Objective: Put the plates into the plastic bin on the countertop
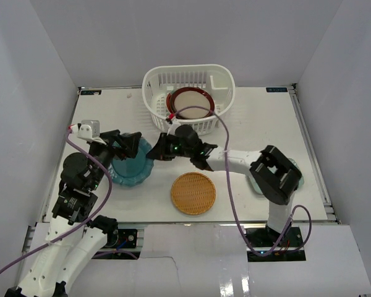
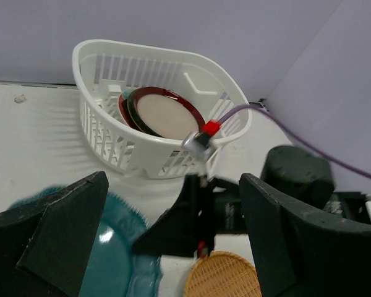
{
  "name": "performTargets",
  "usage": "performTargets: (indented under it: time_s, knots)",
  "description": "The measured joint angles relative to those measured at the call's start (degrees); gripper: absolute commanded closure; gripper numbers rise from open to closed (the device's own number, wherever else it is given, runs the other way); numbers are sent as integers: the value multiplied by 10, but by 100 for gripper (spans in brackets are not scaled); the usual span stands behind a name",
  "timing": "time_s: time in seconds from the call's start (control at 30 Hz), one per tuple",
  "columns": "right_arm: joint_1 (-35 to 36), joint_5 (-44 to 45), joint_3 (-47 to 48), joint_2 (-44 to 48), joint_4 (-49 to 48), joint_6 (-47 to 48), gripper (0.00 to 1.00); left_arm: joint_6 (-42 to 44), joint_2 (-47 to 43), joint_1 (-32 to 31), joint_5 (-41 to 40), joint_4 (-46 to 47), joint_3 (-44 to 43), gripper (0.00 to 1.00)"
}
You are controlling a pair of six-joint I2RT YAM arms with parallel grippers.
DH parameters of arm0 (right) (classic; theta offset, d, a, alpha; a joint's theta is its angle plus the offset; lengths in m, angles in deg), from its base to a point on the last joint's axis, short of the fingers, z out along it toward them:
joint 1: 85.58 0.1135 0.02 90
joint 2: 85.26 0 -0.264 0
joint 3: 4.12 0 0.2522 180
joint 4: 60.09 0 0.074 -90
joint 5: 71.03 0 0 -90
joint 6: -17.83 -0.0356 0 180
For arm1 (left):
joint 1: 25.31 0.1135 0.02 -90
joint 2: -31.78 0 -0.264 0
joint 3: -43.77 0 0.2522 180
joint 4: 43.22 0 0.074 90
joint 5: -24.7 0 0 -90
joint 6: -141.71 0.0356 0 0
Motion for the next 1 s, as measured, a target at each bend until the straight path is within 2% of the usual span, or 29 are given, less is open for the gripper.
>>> performTargets:
  time_s: [0.23,0.37,0.5,0.7,1.0]
  knots:
    - [-150,-43,-15,143,-5,19,92,-3,-1,0,-4,1,3,2]
    - [-240,-53,1,168,2,25,92,-6,6,0,-3,2,6,2]
    - [-312,-44,62,135,50,51,92,-10,21,0,6,3,7,2]
    - [-360,-16,172,31,121,100,92,-18,47,0,36,5,9,2]
    - [-392,-17,213,-44,195,116,91,-38,94,0,80,19,16,2]
